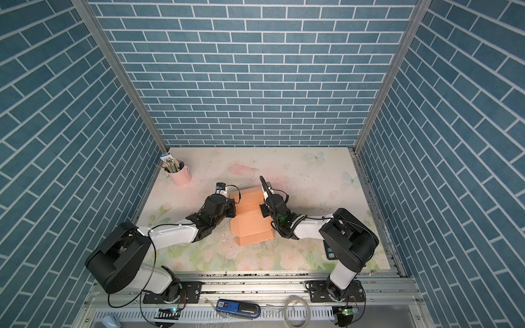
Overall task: Assemble paper box
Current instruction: Fold the bottom flaps of a flat cardboard box at the center of the table.
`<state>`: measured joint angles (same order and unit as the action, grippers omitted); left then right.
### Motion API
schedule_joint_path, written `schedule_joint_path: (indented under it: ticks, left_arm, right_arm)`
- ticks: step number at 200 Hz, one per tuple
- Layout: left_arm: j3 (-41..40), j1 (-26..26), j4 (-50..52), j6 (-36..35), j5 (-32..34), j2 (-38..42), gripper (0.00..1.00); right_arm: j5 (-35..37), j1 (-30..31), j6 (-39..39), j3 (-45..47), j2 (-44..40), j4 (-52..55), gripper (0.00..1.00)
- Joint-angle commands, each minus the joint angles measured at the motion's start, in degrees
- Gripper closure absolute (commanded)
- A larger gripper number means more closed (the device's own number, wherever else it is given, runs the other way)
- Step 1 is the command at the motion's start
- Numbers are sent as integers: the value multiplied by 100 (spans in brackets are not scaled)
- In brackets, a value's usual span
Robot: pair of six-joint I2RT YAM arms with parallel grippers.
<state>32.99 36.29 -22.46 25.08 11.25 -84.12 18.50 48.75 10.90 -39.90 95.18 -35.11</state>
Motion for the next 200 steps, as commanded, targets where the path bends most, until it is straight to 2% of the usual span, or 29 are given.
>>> schedule_joint_path:
  ticks: [1, 66, 95, 117, 145, 181, 200]
  left_arm:
    - [171, 121, 242, 71, 143, -4, 100]
    - [293, 207, 696, 243, 367, 118, 100]
    - [353, 203, 726, 246, 354, 79, 100]
    - [398, 205, 752, 251, 328, 79, 100]
    - [449, 207, 826, 240, 317, 58, 100]
    - [460, 204, 839, 246, 317, 38, 100]
    - [434, 207, 810, 253, 317, 16, 100]
  right_arm:
    - [453, 25, 301, 26, -88, -89, 100]
    - [1795, 63, 268, -208, -37, 597, 100]
    - [1918, 133, 311, -330, 118, 675, 100]
    - [1648, 151, 362, -331, 161, 633, 100]
    - [948, 102, 382, -108, 10, 394, 100]
    - [-102, -167, 482, 466, -392, -87, 77]
    - [-616, -345, 467, 758, -529, -332, 70]
